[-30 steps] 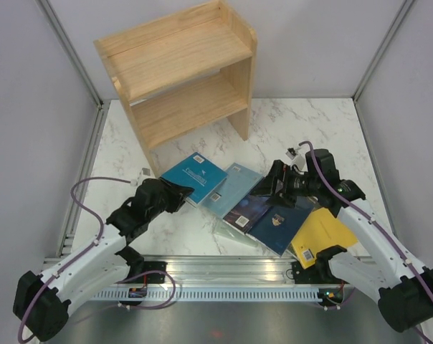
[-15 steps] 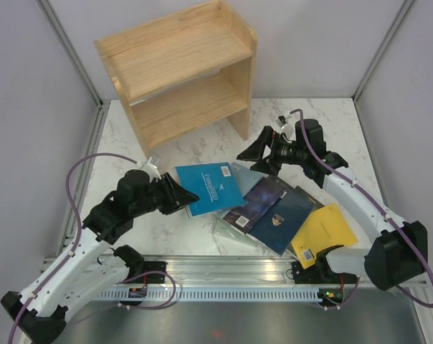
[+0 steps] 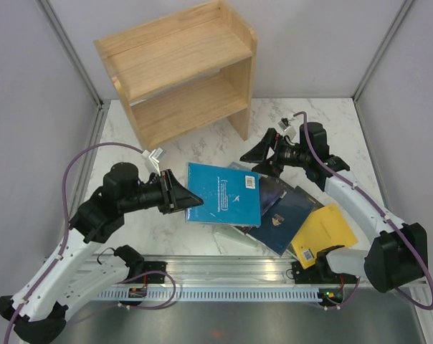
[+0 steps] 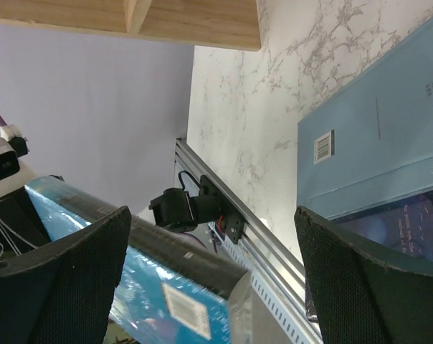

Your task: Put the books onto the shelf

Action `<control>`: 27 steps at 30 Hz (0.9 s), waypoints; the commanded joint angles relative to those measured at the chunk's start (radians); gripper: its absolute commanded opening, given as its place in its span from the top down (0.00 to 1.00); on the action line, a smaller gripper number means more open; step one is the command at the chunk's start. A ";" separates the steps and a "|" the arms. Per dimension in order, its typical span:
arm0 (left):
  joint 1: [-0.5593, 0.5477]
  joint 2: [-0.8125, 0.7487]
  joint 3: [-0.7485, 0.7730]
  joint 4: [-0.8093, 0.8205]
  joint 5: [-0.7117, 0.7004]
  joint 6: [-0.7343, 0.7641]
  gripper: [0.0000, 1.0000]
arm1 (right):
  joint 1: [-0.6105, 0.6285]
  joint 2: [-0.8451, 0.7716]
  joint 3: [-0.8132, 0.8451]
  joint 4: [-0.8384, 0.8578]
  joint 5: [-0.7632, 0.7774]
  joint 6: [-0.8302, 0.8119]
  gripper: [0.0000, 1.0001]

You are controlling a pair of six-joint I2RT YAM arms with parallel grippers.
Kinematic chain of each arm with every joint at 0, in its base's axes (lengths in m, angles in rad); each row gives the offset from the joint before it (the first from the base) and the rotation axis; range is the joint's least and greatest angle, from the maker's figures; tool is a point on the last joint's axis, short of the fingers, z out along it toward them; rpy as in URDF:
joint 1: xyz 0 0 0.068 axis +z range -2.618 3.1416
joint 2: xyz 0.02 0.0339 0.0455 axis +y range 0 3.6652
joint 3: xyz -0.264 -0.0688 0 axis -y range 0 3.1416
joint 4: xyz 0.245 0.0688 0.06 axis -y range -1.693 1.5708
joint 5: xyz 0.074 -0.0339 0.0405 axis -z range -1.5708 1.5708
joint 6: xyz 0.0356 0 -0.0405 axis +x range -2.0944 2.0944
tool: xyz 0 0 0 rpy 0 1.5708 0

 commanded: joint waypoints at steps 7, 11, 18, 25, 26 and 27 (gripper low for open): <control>-0.002 -0.005 0.153 0.184 0.100 0.024 0.98 | -0.007 -0.087 -0.046 0.107 -0.097 0.072 0.02; -0.002 -0.008 0.147 0.181 0.063 0.022 0.98 | -0.008 -0.166 -0.103 0.140 -0.107 0.149 0.02; -0.002 -0.005 0.152 0.204 0.046 0.018 0.98 | -0.013 -0.288 -0.235 0.539 -0.126 0.467 0.02; 0.000 0.011 0.121 0.311 0.029 -0.025 0.98 | -0.011 -0.350 -0.423 0.841 -0.120 0.719 0.02; 0.000 0.015 0.118 0.324 0.029 -0.028 0.98 | -0.011 -0.357 -0.445 0.853 -0.119 0.732 0.03; 0.001 0.021 0.113 0.339 0.029 -0.035 0.98 | -0.011 -0.365 -0.454 0.867 -0.119 0.757 0.05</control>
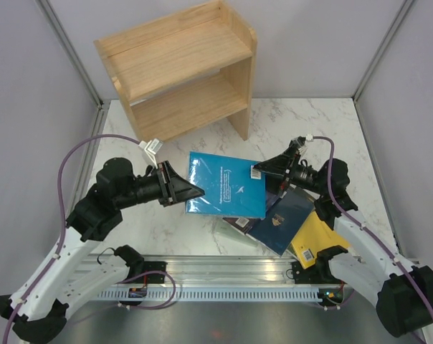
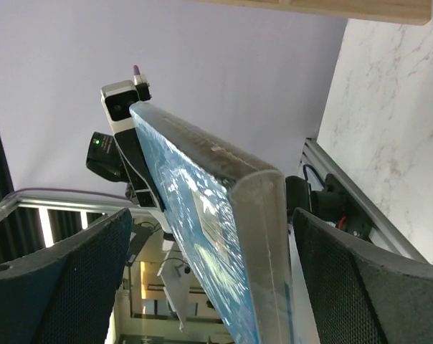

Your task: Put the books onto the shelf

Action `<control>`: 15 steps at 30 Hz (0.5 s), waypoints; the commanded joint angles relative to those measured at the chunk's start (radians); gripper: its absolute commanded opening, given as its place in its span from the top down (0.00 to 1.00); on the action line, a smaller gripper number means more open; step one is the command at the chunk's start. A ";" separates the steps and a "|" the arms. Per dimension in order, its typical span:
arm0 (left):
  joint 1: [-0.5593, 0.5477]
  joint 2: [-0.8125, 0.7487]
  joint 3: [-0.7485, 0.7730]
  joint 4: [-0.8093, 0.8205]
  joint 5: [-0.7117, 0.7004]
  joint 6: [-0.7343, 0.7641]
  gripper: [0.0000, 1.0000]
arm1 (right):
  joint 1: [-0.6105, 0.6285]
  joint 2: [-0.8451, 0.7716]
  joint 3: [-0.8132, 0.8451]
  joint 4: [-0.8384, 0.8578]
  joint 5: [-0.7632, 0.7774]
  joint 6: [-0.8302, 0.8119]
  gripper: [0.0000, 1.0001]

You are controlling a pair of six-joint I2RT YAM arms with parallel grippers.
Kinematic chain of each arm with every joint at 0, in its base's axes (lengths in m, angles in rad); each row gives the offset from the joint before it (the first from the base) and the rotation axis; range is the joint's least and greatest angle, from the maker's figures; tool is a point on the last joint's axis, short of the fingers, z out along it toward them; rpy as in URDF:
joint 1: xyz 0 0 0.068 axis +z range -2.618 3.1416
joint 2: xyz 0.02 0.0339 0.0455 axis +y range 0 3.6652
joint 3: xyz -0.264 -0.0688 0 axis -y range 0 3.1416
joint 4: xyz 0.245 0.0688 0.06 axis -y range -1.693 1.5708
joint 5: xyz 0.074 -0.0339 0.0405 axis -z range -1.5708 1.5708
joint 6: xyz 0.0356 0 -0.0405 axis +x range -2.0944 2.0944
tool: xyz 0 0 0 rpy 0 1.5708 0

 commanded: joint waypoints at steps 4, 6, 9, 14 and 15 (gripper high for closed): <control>0.004 0.015 0.012 0.343 0.029 -0.066 0.98 | 0.002 -0.072 -0.056 0.242 -0.015 0.171 0.15; 0.009 0.035 0.003 0.362 0.047 -0.073 0.98 | 0.002 -0.077 -0.063 0.260 -0.014 0.188 0.27; 0.010 0.063 -0.005 0.367 0.068 -0.070 0.98 | 0.002 -0.066 -0.082 0.421 -0.013 0.274 0.40; 0.018 0.112 -0.011 0.367 0.076 -0.060 0.98 | 0.002 -0.031 -0.099 0.579 -0.026 0.378 0.68; 0.021 0.121 -0.010 0.365 0.078 -0.060 0.98 | 0.002 -0.029 -0.097 0.584 -0.033 0.381 0.75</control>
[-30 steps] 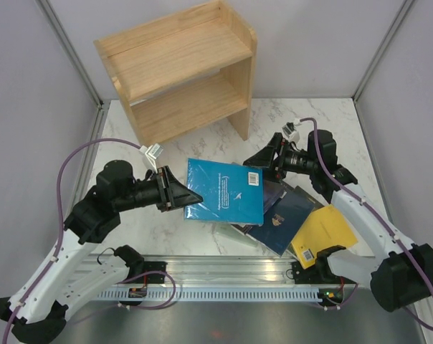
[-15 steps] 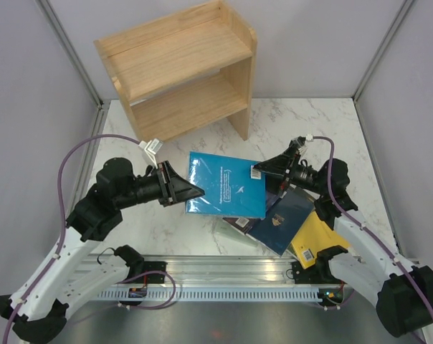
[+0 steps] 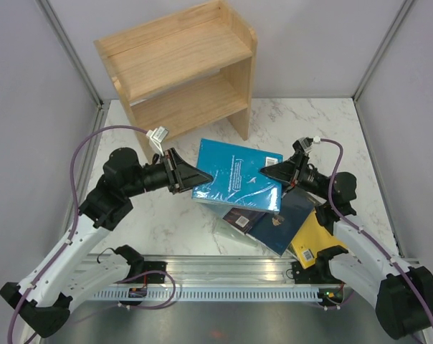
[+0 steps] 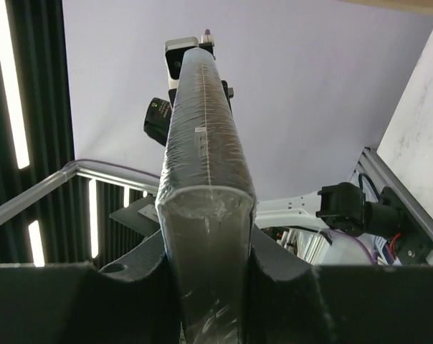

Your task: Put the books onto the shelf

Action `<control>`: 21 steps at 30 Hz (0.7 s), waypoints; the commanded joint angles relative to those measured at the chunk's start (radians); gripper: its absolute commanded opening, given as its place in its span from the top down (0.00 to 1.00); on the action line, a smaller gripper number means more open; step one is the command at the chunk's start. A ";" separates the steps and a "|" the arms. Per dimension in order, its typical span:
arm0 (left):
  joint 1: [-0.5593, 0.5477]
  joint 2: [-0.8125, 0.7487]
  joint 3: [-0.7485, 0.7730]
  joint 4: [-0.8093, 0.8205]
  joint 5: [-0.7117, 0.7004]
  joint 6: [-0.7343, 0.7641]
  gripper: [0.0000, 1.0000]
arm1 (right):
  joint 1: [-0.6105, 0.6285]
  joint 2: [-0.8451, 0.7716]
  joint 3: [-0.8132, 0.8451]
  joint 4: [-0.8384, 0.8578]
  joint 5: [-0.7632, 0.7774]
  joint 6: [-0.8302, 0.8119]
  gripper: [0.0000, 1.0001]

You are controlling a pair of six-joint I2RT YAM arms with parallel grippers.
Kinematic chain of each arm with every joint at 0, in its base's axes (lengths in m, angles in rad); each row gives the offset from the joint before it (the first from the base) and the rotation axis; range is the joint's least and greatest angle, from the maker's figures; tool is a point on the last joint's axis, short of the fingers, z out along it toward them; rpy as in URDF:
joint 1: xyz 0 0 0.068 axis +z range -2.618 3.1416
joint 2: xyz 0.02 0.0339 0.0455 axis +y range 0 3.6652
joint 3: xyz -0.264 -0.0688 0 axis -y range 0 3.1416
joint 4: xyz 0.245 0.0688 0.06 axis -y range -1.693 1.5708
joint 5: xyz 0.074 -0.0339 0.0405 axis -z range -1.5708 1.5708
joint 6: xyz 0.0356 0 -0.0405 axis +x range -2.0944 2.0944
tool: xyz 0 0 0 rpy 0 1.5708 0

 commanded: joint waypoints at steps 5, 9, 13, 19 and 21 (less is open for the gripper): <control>0.023 0.103 0.078 0.055 0.014 0.056 0.84 | 0.008 -0.023 0.050 0.134 -0.048 0.094 1.00; 0.027 0.145 0.199 -0.076 -0.021 0.124 0.38 | 0.008 -0.066 0.147 -0.215 -0.042 -0.126 1.00; 0.040 0.116 0.271 -0.205 -0.105 0.167 0.00 | -0.002 -0.036 0.360 -0.529 -0.030 -0.321 1.00; 0.043 0.050 0.361 -0.361 -0.170 0.196 0.00 | -0.105 0.061 0.541 -0.561 -0.057 -0.303 1.00; 0.043 0.025 0.392 -0.418 -0.197 0.215 0.00 | -0.157 0.098 0.608 -0.566 -0.077 -0.291 1.00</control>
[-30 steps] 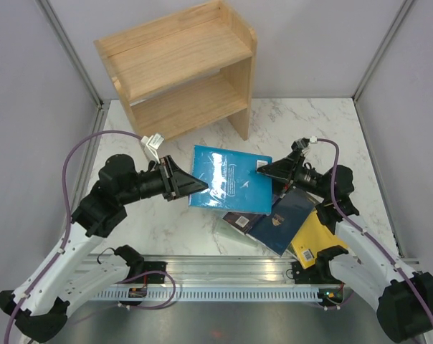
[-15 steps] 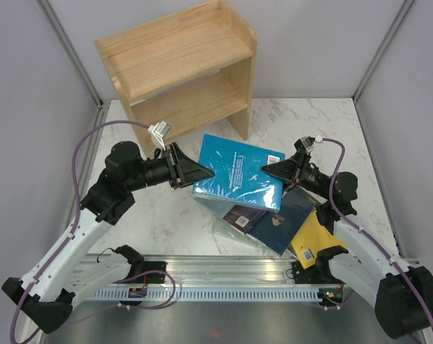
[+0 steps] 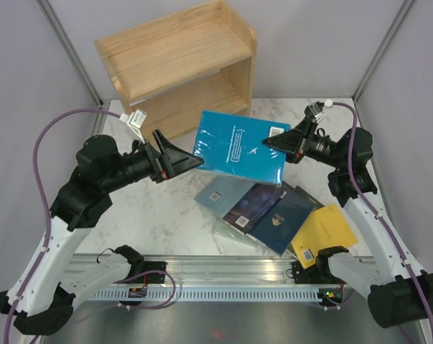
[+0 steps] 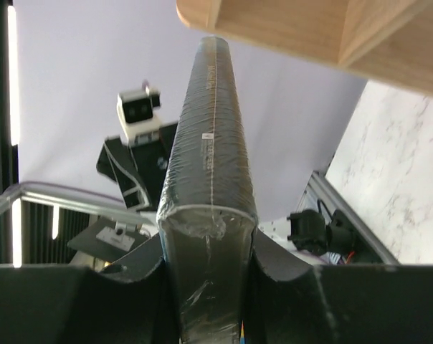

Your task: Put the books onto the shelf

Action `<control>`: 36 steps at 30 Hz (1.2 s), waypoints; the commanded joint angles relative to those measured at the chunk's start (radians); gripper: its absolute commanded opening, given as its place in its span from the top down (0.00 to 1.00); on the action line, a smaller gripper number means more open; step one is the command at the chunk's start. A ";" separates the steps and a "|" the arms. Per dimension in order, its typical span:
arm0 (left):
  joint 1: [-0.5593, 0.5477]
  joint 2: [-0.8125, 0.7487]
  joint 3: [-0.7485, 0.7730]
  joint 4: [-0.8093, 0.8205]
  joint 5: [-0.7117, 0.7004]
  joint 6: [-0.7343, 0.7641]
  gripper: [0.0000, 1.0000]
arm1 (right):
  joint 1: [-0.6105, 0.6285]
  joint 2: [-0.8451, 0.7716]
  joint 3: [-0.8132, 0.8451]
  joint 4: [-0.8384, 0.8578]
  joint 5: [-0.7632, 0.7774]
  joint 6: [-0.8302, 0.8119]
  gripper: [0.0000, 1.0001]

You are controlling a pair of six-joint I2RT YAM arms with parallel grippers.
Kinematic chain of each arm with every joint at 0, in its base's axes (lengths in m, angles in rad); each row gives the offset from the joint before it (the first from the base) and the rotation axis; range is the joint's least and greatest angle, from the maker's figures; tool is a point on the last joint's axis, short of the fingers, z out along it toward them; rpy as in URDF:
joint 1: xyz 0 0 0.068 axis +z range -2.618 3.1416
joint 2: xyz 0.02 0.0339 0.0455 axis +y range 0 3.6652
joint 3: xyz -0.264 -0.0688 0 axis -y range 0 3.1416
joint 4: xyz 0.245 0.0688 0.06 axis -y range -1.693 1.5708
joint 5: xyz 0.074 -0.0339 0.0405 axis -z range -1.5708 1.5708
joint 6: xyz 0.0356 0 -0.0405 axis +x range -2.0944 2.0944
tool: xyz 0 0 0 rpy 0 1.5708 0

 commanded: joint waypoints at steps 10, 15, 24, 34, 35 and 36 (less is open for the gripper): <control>0.003 -0.180 0.048 -0.335 -0.220 0.086 0.00 | -0.119 0.272 0.471 0.125 0.120 0.137 1.00; 0.003 -0.208 0.028 -0.346 -0.235 0.075 0.00 | -0.121 0.422 0.585 0.216 0.196 0.211 1.00; 0.003 -0.195 0.038 -0.349 -0.233 0.075 0.00 | -0.032 0.580 0.802 0.050 0.444 0.130 1.00; 0.003 -0.200 0.054 -0.371 -0.237 0.081 0.00 | 0.168 0.579 0.966 -0.395 0.880 0.004 1.00; 0.003 -0.201 0.054 -0.375 -0.235 0.083 0.00 | 0.180 0.575 0.967 -0.439 0.909 0.001 1.00; 0.003 -0.203 0.054 -0.380 -0.232 0.086 0.00 | 0.200 0.564 0.964 -0.471 0.980 0.005 1.00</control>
